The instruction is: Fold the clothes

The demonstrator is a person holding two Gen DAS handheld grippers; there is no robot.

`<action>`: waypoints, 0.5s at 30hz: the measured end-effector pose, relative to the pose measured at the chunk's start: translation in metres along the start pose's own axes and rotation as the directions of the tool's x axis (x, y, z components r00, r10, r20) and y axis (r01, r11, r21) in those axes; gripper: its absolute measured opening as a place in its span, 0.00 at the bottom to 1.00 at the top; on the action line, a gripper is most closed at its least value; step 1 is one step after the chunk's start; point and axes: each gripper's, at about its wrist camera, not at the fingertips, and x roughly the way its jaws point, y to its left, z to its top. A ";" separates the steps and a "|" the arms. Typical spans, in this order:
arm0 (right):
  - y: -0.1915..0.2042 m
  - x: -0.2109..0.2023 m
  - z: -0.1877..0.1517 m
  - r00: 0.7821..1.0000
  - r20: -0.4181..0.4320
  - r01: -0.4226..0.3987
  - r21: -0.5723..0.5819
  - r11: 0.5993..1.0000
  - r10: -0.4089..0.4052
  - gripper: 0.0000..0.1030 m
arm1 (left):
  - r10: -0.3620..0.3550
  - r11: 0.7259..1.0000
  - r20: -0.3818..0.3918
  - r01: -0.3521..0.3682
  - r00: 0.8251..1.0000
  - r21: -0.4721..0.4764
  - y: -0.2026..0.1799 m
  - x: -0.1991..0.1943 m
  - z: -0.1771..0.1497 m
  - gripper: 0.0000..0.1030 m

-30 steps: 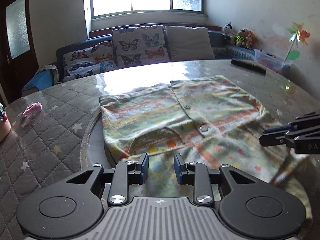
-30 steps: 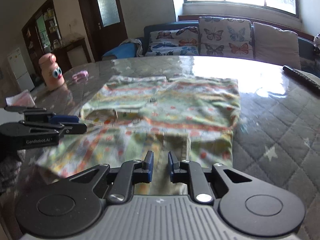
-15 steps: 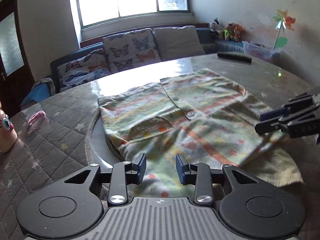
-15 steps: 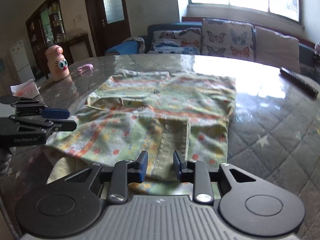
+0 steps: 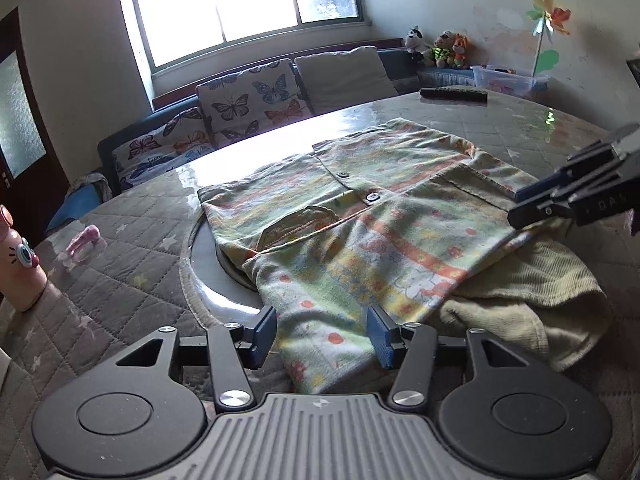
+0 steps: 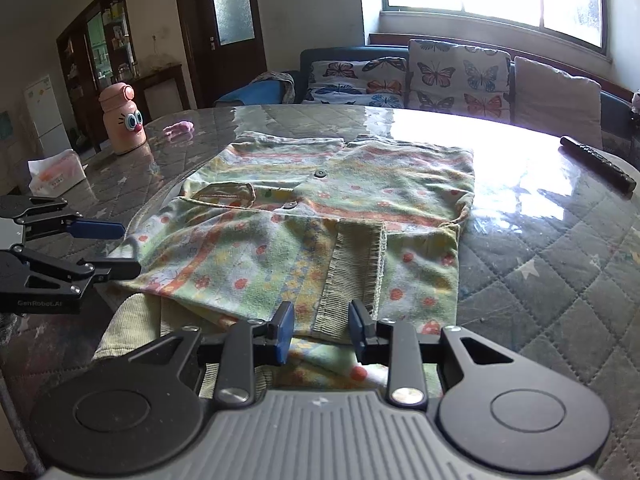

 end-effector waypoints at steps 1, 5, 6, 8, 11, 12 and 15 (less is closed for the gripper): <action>0.000 0.000 0.000 1.000 -0.001 0.000 -0.005 1.000 0.000 0.29 | 0.006 1.000 0.001 -0.006 1.000 0.019 -0.002 -0.002 -0.001 0.52; 0.001 -0.001 -0.001 1.000 -0.004 0.000 -0.017 1.000 0.000 0.29 | 0.005 0.988 0.031 -0.010 1.000 0.154 -0.016 -0.018 -0.009 0.53; 0.001 -0.003 -0.001 1.000 -0.005 -0.002 -0.017 1.000 0.002 0.29 | -0.004 0.982 0.037 -0.004 0.999 0.188 -0.021 -0.021 -0.011 0.53; 0.001 -0.005 0.000 1.000 -0.005 -0.004 -0.014 1.000 0.004 0.30 | -0.020 0.969 0.050 0.007 0.999 0.248 -0.033 -0.025 -0.013 0.63; 0.001 -0.011 0.000 1.000 -0.003 -0.011 -0.009 1.000 0.011 0.36 | -0.057 0.948 0.072 0.032 0.996 0.316 -0.050 -0.029 -0.016 0.69; 0.000 -0.013 0.000 1.000 -0.004 -0.013 -0.009 1.000 0.013 0.36 | -0.066 0.942 0.080 0.036 0.995 0.335 -0.055 -0.028 -0.016 0.69; 0.000 -0.020 -0.003 1.000 -0.005 -0.004 -0.022 1.000 0.004 0.39 | -0.083 0.929 0.100 0.041 0.992 0.369 -0.068 -0.023 -0.013 0.69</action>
